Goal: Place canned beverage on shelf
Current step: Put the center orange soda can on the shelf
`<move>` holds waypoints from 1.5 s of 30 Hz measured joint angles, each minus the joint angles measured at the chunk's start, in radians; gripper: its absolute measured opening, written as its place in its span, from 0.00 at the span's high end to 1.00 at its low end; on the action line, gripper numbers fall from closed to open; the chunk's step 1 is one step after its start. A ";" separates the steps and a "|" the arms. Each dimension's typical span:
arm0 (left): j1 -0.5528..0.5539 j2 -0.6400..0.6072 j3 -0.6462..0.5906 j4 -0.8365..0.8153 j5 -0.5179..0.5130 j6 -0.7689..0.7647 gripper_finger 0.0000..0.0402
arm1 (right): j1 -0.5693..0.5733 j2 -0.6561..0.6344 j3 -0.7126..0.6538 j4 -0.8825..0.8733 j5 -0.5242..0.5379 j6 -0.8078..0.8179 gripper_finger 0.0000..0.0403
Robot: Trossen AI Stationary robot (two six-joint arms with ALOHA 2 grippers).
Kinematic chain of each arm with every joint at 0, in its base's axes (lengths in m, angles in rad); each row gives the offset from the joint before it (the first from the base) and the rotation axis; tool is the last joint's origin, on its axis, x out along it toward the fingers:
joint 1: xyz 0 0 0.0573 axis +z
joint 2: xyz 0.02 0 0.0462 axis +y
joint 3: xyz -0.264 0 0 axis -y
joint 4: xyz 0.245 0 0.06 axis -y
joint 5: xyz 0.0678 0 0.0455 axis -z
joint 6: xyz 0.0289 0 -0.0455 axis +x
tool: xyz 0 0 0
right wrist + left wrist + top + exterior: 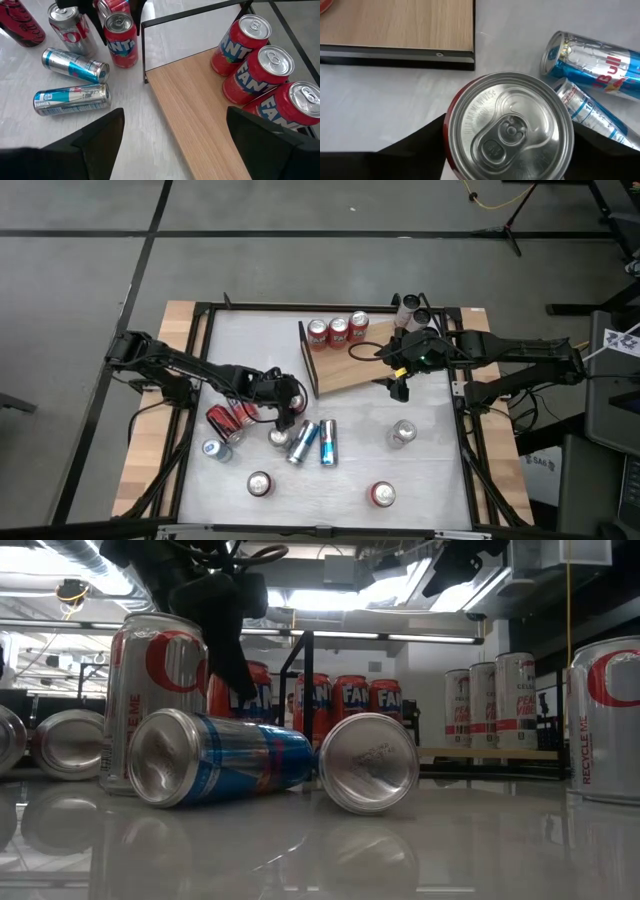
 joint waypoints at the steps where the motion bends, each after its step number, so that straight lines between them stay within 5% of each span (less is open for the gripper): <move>1: 0.002 0.000 0.000 0.000 0.000 0.001 0.31 | 0.000 0.000 0.000 0.000 0.000 0.000 0.15; 14: 0.084 0.001 0.000 0.062 0.262 0.422 0.31 | 0.000 0.000 0.000 0.000 0.000 0.000 0.15; 18: 0.095 0.001 0.000 0.062 0.267 0.536 0.25 | 0.000 0.000 0.000 0.000 0.000 0.000 0.15; 25: 0.096 0.000 0.000 0.073 0.241 0.550 0.16 | 0.000 0.000 0.000 0.000 0.000 0.000 0.15; 45: 0.094 0.000 0.000 0.084 0.194 0.542 0.15 | 0.000 0.000 0.000 0.042 0.000 0.000 0.15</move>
